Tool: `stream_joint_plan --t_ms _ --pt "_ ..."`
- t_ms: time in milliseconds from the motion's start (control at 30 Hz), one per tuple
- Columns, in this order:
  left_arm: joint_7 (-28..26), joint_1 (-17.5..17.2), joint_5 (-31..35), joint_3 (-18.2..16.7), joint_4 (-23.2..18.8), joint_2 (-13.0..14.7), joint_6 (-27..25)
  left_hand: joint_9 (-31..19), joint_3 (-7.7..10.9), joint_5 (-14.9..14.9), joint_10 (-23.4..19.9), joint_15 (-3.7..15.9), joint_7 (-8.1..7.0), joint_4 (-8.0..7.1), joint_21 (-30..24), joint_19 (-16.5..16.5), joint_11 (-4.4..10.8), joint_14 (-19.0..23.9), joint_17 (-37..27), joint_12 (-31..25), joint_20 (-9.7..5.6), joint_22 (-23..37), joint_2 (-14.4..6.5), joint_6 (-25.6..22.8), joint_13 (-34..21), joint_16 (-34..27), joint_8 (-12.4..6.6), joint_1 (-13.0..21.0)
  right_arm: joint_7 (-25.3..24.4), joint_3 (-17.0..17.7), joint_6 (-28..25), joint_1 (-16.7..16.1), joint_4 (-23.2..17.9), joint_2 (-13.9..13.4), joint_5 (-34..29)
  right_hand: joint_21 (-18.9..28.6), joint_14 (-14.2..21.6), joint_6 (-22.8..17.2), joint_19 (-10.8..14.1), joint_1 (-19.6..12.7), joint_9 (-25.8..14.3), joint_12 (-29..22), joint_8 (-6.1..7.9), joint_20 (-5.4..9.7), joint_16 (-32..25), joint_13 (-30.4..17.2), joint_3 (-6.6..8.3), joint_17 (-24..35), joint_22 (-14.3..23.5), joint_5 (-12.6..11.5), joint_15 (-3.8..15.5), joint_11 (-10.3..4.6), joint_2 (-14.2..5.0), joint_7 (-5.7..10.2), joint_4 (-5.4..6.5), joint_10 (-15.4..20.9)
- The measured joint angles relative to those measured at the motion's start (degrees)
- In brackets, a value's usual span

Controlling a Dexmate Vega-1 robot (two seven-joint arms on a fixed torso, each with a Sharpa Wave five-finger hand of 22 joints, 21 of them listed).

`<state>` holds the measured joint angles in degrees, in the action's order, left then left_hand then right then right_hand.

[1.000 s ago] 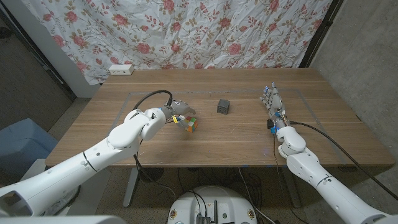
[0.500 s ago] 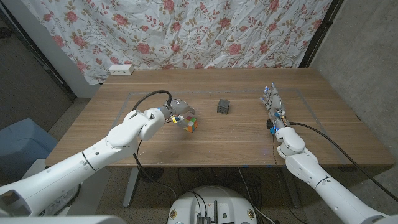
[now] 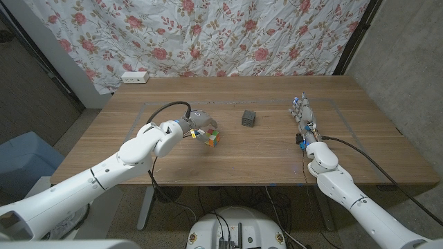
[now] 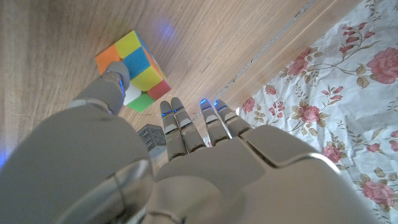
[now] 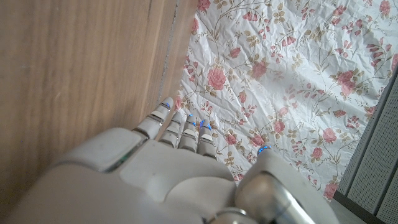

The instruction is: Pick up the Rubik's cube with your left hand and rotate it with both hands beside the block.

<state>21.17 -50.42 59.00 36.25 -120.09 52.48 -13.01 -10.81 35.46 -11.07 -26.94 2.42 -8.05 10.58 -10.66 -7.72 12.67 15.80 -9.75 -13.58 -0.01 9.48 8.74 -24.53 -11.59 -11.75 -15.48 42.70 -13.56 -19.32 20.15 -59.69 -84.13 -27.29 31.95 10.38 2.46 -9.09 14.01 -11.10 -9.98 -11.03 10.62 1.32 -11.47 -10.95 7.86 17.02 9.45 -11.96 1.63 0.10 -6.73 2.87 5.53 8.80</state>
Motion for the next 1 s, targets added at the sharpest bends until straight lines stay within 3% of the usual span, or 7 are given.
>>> stream_joint_plan --t_ms 167,500,700,767,1000 --pt "-0.5 0.0 0.2 0.0 0.0 0.1 0.3 -0.3 -0.6 0.0 -1.6 -0.07 0.59 -0.12 0.0 -0.6 0.04 1.5 0.0 -0.6 0.0 0.0 -0.1 -1.9 -0.5 0.0 -0.66 1.0 -0.1 0.0 0.0 -0.1 0.0 0.1 0.0 0.0 0.0 0.0 0.0 0.0 0.0 0.0 0.0 0.0 0.0 0.0 0.0 0.0 0.0 0.0 0.0 -0.03 -0.01 0.0 0.0 0.0" --pt "-1.6 -0.2 0.5 0.1 0.1 0.2 0.9 -0.5 -1.88 0.0 -3.6 -0.07 0.27 -0.26 0.0 -1.1 -0.04 2.7 -0.3 -1.1 0.08 0.0 -0.5 -4.2 -1.3 0.0 -1.98 2.1 -0.2 -0.1 0.2 -0.2 0.2 0.2 -0.1 0.0 0.0 -0.2 0.0 -0.8 0.0 0.0 0.0 0.0 0.0 0.0 0.01 0.0 0.0 0.0 0.0 -0.21 -0.75 -0.22 -0.01 0.2" --pt "-2.1 -0.3 0.5 0.0 0.1 0.3 1.3 -0.8 -2.51 0.0 -4.5 -0.07 -1.58 -0.44 0.0 -1.3 -0.23 3.3 -0.3 -1.5 0.29 0.0 -1.0 -3.1 -1.9 0.0 -1.99 3.0 -0.2 -0.2 0.2 -0.1 0.3 0.3 -0.1 0.0 0.0 -0.3 0.0 -0.7 0.0 0.0 0.0 0.01 0.0 0.0 0.48 -0.3 0.0 0.0 0.0 -0.21 -0.74 -0.32 0.0 0.2" --pt "-2.2 -0.4 0.4 -0.1 0.2 0.3 1.4 -0.8 -2.65 0.0 -4.7 -0.07 -1.8 -0.43 0.0 -1.7 -0.18 3.3 -0.3 -1.5 0.31 0.0 -1.1 -2.9 -2.1 0.0 -1.99 3.0 -0.2 -0.2 0.3 -0.1 0.4 0.4 -0.1 0.0 0.0 -0.3 0.0 0.0 0.0 0.0 0.0 0.0 0.0 0.0 0.48 -0.3 0.0 0.0 0.0 -0.21 -0.05 -0.31 0.01 0.2" --pt "-2.7 -0.4 0.0 -0.3 0.3 0.3 1.8 -0.7 -3.24 0.0 -6.3 -0.07 -2.19 -0.68 0.0 -2.6 -0.17 4.4 -0.3 -1.9 0.29 0.0 -1.8 -2.1 -2.7 -0.3 -1.99 3.8 -0.2 -0.2 0.3 -0.1 0.4 0.4 -0.2 0.0 0.0 -0.3 0.0 0.2 0.0 0.0 0.0 0.01 0.0 0.0 0.47 -0.3 0.0 0.0 0.0 -0.21 -0.37 -0.31 0.01 0.2"
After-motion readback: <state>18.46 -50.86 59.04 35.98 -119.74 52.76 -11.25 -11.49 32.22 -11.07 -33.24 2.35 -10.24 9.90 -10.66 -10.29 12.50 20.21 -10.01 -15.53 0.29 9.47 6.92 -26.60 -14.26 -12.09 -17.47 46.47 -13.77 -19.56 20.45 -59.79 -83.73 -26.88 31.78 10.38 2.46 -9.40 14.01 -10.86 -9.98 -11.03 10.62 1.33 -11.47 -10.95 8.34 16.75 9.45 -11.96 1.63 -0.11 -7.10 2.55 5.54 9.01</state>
